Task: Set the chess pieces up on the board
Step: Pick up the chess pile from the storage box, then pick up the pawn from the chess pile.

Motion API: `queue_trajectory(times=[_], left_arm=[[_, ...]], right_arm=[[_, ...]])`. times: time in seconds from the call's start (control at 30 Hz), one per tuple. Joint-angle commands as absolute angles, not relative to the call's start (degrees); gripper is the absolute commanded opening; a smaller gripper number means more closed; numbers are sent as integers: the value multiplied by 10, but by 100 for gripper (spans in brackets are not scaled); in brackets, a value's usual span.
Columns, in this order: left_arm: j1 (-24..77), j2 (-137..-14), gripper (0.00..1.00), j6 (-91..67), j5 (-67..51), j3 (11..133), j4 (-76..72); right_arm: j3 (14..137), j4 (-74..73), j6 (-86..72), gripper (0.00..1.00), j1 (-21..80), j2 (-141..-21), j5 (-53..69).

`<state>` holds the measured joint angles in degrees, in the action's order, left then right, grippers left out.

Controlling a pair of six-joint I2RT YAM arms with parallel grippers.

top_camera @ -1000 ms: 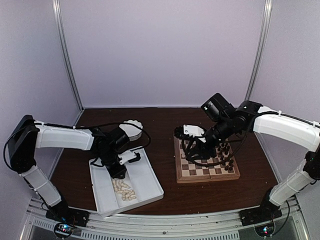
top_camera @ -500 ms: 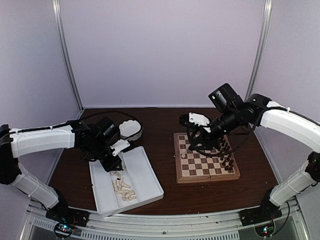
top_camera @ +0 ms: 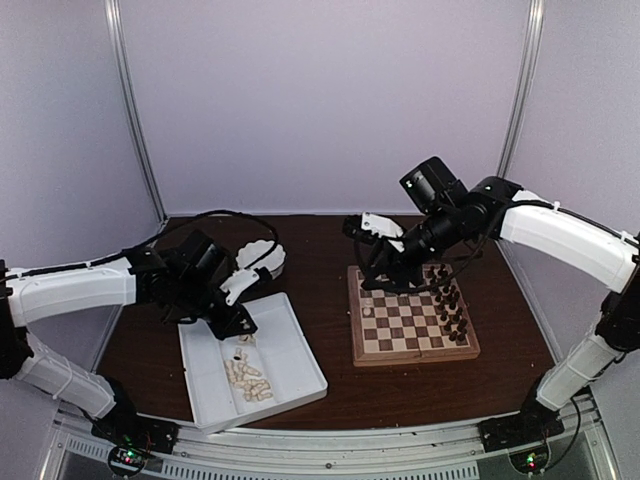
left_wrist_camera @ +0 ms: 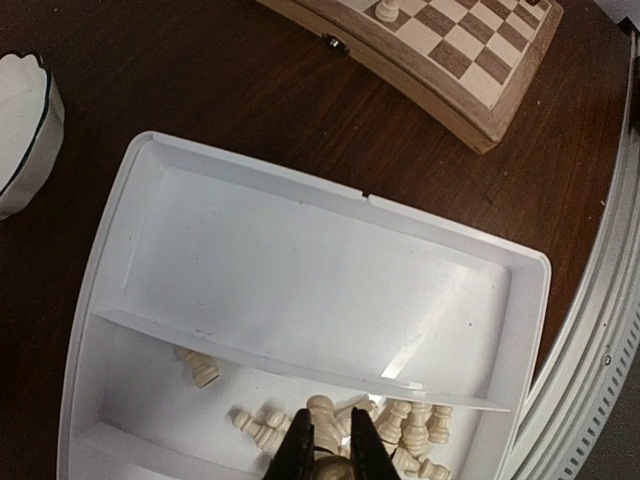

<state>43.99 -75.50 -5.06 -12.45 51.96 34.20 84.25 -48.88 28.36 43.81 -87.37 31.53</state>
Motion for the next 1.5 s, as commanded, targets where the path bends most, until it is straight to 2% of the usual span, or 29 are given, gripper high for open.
queue_trajectory(times=[0.0,0.27,0.53,0.77,0.97,1.17,1.47], left_arm=[[439,-724,8,-83,-170,515,261],[439,-704,8,-104,-204,512,218],[437,-701,8,-140,-176,507,189],[434,-631,8,-196,-185,479,109],[433,-582,8,-233,-176,448,53],[433,-555,8,-257,-169,415,4],[433,-544,8,-268,-169,402,-34]], right_arm=[[890,-457,243,39,434,-904,359],[961,-440,191,40,441,-996,433],[962,-415,145,40,460,-1050,477],[958,-390,95,48,458,-1071,561],[943,-257,-77,52,454,-1098,658],[897,-35,-319,56,454,-1116,710],[896,-2,-367,57,466,-1136,712]])
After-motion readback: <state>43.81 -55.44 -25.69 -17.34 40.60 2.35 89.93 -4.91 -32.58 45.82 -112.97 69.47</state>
